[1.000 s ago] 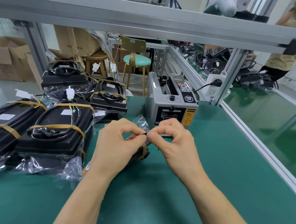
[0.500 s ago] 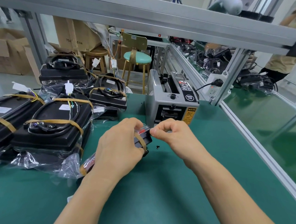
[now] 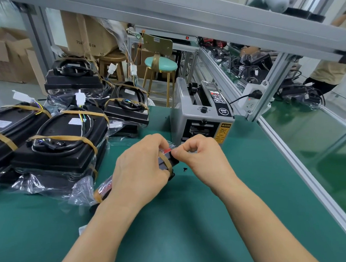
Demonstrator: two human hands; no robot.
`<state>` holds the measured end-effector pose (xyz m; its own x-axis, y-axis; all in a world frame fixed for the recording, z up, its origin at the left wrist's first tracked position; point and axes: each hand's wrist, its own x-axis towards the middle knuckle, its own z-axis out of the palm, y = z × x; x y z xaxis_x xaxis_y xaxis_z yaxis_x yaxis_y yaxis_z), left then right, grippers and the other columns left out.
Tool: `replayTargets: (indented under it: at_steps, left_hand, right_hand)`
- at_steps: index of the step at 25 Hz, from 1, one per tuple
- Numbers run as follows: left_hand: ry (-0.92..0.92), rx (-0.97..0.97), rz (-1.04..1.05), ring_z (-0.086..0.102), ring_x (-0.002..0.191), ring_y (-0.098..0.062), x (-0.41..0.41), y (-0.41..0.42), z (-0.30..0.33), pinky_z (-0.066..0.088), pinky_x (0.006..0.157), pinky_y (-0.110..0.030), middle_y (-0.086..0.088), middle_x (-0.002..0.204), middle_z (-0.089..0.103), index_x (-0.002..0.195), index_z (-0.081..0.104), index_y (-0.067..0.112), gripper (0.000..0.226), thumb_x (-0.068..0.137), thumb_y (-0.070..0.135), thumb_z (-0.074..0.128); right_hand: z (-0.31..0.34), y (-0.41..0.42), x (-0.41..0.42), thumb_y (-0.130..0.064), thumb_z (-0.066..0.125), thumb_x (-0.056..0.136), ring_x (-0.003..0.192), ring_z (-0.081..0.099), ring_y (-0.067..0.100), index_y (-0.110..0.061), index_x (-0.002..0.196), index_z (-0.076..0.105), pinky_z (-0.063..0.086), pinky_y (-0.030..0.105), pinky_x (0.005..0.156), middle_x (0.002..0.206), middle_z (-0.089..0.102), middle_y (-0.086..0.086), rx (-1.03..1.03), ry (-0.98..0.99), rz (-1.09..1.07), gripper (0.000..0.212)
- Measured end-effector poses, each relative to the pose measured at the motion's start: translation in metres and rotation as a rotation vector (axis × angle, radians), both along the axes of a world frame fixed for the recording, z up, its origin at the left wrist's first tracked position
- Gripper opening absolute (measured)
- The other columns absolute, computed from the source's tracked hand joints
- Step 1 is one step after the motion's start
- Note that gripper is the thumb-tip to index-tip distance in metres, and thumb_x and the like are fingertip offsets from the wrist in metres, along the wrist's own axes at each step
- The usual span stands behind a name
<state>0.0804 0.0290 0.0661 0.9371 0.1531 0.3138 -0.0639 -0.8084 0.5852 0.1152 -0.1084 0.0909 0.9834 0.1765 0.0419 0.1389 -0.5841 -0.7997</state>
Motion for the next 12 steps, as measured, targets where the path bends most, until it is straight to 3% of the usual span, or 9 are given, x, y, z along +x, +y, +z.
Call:
replayTargets:
  at_steps: [3,4,5,8,9,12]
  left_hand:
    - [0.002,-0.011,-0.002,0.045,0.072,-0.012,0.000,0.001,-0.001,0.024,0.054,-0.013,0.023,0.073,0.048,0.086,0.045,0.039,0.039,0.066,0.023,0.075]
    - [0.007,-0.021,-0.001,0.046,0.072,-0.012,0.000,0.001,-0.001,0.025,0.054,-0.014,0.023,0.073,0.050,0.086,0.046,0.038,0.039,0.066,0.023,0.075]
    - [0.014,-0.035,0.003,0.047,0.072,-0.012,0.000,0.001,0.000,0.026,0.054,-0.014,0.022,0.074,0.051,0.085,0.046,0.038,0.038,0.065,0.023,0.075]
    - [0.029,-0.044,0.017,0.047,0.074,-0.012,-0.001,0.001,0.000,0.026,0.055,-0.013,0.023,0.076,0.051,0.089,0.046,0.039,0.042,0.064,0.023,0.075]
    - [0.032,-0.036,0.011,0.047,0.077,-0.013,-0.001,0.001,0.001,0.026,0.056,-0.014,0.023,0.077,0.050,0.093,0.045,0.040,0.045,0.064,0.024,0.075]
    - [0.036,0.072,-0.016,0.051,0.093,-0.013,0.000,-0.001,0.003,0.036,0.066,-0.025,0.020,0.095,0.053,0.110,0.044,0.042,0.054,0.067,0.027,0.073]
  right_hand:
    - [-0.003,0.005,0.000,-0.033,0.071,0.080,0.085,0.056,0.015,-0.021,0.063,0.068,0.042,0.045,0.094,0.072,0.058,-0.013,-0.148,-0.063,-0.054,0.021]
    - [-0.003,0.002,0.003,-0.036,0.074,0.078,0.085,0.054,0.014,-0.023,0.073,0.065,0.043,0.041,0.090,0.079,0.057,-0.013,-0.159,-0.038,-0.088,0.017]
    - [-0.003,-0.001,0.007,-0.036,0.077,0.076,0.087,0.053,0.013,-0.023,0.088,0.059,0.043,0.035,0.084,0.089,0.053,-0.010,-0.096,0.034,-0.124,0.025]
    - [-0.010,-0.008,0.012,-0.015,0.070,0.085,0.086,0.048,0.005,-0.017,0.127,0.045,0.035,0.020,0.066,0.105,0.050,-0.003,0.408,0.320,-0.270,0.048]
    - [-0.013,-0.008,0.011,-0.014,0.066,0.088,0.088,0.049,0.005,-0.018,0.130,0.045,0.037,0.021,0.071,0.108,0.052,-0.003,0.479,0.305,-0.301,0.047]
    - [-0.029,0.003,0.008,-0.031,0.070,0.084,0.100,0.054,0.010,-0.030,0.114,0.049,0.037,0.041,0.104,0.103,0.052,-0.012,0.297,0.180,-0.191,0.037]
